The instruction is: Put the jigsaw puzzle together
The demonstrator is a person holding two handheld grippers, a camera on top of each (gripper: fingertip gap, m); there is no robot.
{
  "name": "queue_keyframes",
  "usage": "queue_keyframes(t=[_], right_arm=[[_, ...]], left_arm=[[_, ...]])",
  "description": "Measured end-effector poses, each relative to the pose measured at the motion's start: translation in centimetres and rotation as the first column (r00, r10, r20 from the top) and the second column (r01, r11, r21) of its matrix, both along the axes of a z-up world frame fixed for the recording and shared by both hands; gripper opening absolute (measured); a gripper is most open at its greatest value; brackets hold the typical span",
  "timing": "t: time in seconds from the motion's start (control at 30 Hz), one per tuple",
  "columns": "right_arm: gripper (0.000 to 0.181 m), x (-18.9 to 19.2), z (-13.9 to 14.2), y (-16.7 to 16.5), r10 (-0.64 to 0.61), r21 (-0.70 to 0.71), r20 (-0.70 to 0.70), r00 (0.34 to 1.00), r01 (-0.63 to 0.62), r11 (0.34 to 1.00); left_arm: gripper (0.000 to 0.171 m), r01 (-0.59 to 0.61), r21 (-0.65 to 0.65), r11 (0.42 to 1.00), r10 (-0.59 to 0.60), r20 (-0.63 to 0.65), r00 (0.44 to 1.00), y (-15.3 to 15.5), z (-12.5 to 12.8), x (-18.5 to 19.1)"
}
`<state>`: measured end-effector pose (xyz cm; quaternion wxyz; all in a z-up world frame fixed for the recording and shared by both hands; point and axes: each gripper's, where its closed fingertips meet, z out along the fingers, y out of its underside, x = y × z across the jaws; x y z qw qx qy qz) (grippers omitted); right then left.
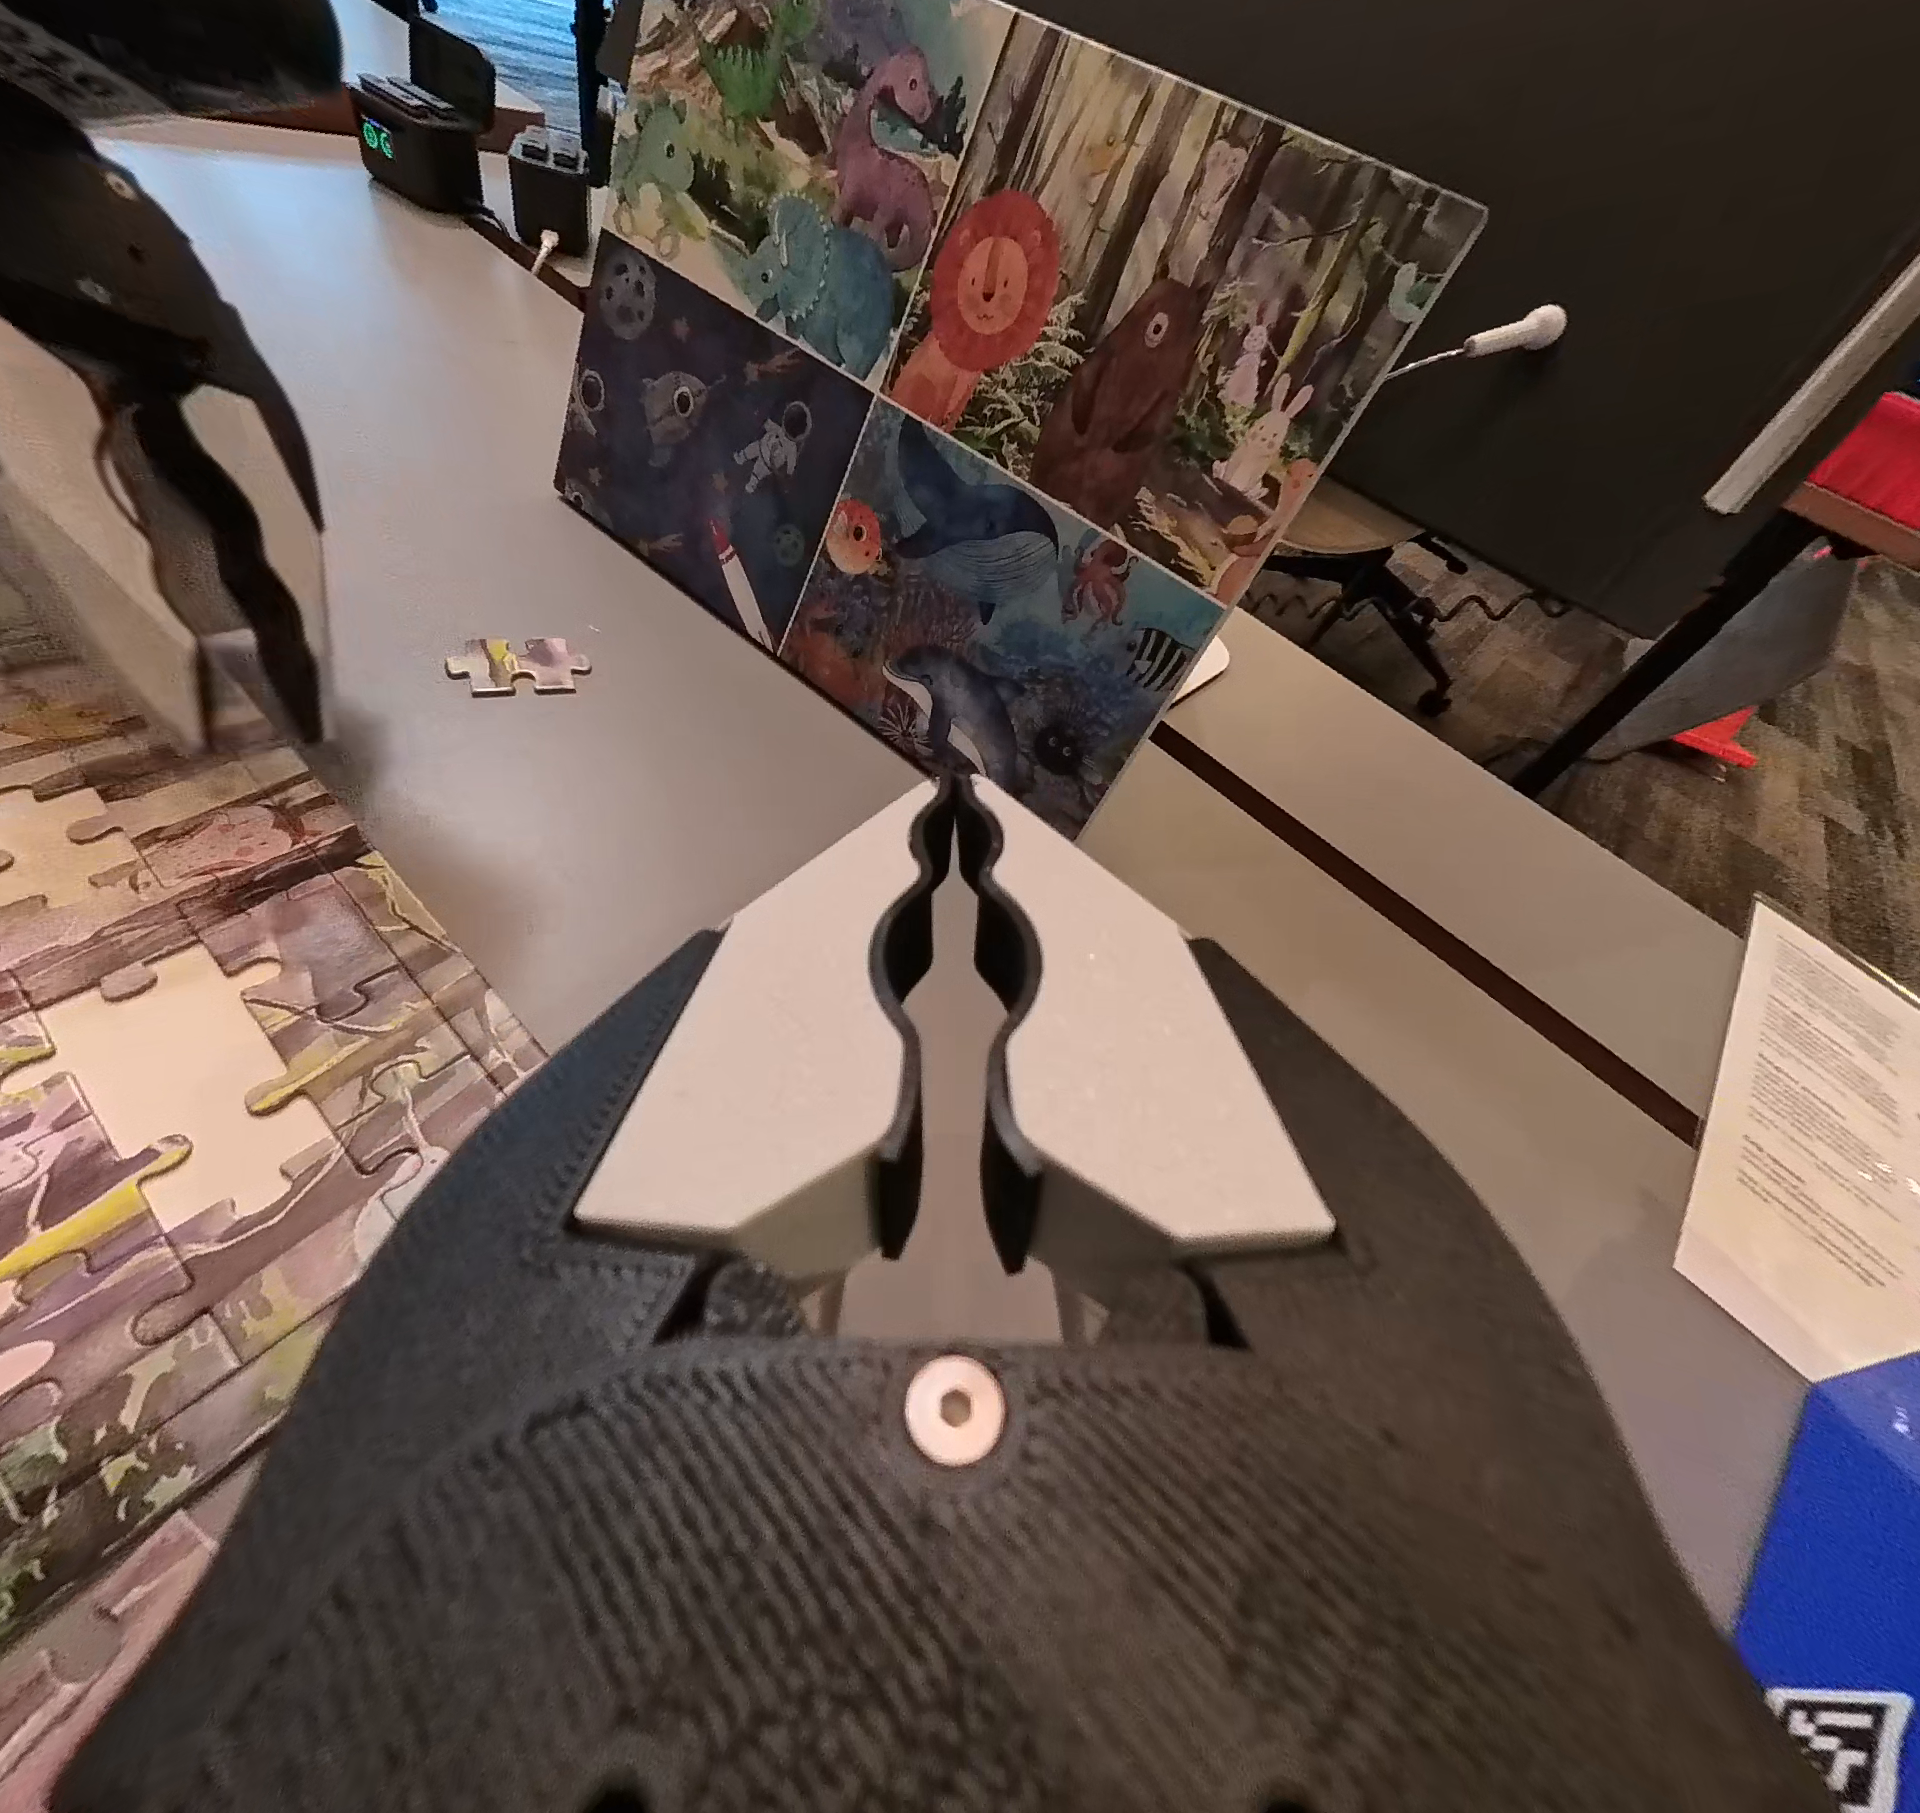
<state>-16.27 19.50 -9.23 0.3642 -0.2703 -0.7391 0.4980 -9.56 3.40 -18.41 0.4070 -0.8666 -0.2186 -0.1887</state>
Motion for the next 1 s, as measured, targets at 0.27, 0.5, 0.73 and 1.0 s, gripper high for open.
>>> queue_keyframes(t=[0.27, 0.5, 0.73, 1.0], right_arm=[[0.000, 0.0, 0.0, -0.1, 0.002, 0.005, -0.001, 1.000, -0.002, 1.000], [0.000, 0.0, -0.2, -0.2, 0.004, 0.015, 0.002, 1.000, -0.004, 1.000], [0.000, 0.0, -0.3, -0.2, 0.002, 0.015, 0.005, 1.000, -0.002, 1.000], [0.000, 0.0, -0.3, -0.2, 0.000, 0.032, -0.001, 1.000, 0.000, 0.999]], left_arm=[[0.028, -0.256, 0.013, 0.967, 0.253, -0.211, 0.944, -3.1, 0.9, -5.9], [0.047, -0.319, -0.087, 0.944, 0.289, -0.251, 0.924, -3.2, -1.4, -7.7], [0.044, -0.160, -0.053, 0.986, 0.156, -0.058, 0.986, -1.2, -1.5, -3.8], [0.052, -0.098, 0.189, 0.977, 0.103, -0.019, 0.994, -0.4, 2.6, -3.4]])
